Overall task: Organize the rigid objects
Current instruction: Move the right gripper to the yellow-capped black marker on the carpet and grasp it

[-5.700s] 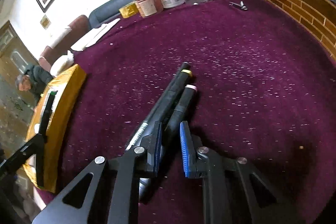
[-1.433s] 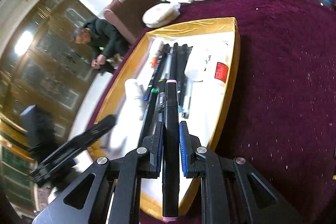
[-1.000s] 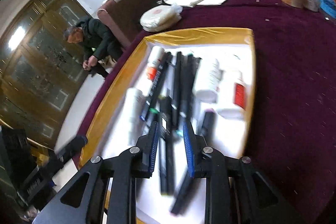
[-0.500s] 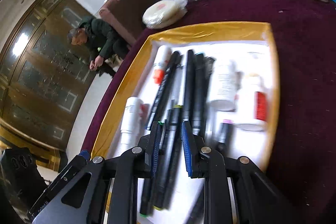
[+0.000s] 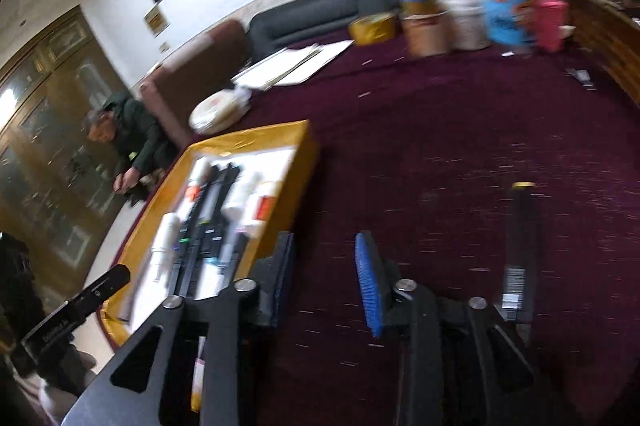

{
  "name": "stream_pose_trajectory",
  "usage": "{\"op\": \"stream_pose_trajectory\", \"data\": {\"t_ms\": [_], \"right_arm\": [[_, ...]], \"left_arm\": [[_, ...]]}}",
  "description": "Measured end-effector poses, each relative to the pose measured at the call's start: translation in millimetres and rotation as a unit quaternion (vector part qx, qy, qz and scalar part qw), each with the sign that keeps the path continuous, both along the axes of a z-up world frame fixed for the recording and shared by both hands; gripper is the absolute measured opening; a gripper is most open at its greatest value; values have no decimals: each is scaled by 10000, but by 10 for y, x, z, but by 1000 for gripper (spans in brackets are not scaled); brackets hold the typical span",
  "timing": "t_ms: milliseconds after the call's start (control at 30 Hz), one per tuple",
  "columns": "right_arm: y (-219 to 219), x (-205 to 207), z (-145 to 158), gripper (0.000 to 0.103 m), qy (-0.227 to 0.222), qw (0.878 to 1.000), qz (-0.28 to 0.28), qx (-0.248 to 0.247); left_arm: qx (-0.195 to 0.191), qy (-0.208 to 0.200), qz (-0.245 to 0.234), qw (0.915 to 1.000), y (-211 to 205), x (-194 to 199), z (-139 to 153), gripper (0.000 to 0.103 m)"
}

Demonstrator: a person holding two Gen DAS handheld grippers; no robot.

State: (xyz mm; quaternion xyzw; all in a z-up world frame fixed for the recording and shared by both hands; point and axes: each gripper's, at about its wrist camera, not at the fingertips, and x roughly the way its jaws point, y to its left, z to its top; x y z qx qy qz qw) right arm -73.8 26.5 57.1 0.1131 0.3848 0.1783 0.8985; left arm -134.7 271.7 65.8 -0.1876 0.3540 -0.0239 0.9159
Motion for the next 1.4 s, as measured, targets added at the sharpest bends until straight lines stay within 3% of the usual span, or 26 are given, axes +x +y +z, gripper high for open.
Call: {"op": "stream_pose_trajectory", "data": {"t_ms": [200, 467, 867, 1400], "right_arm": [[-616, -66, -96, 35, 100, 9982, -588, 88], [-1094, -160, -214, 35, 119, 9956, -853, 379], [-1249, -178, -340, 36, 122, 9944, -890, 552], [-1116, -202, -360, 36, 101, 9967, -673, 450]], "left_arm": [[267, 87, -417, 9987, -496, 71, 60, 55], [778, 150, -874, 9930, -1091, 161, 133, 55], [1048, 379, -1413, 9837, -1661, 247, 63, 55], [987, 556, -1509, 9820, -1758, 258, -34, 55]]}}
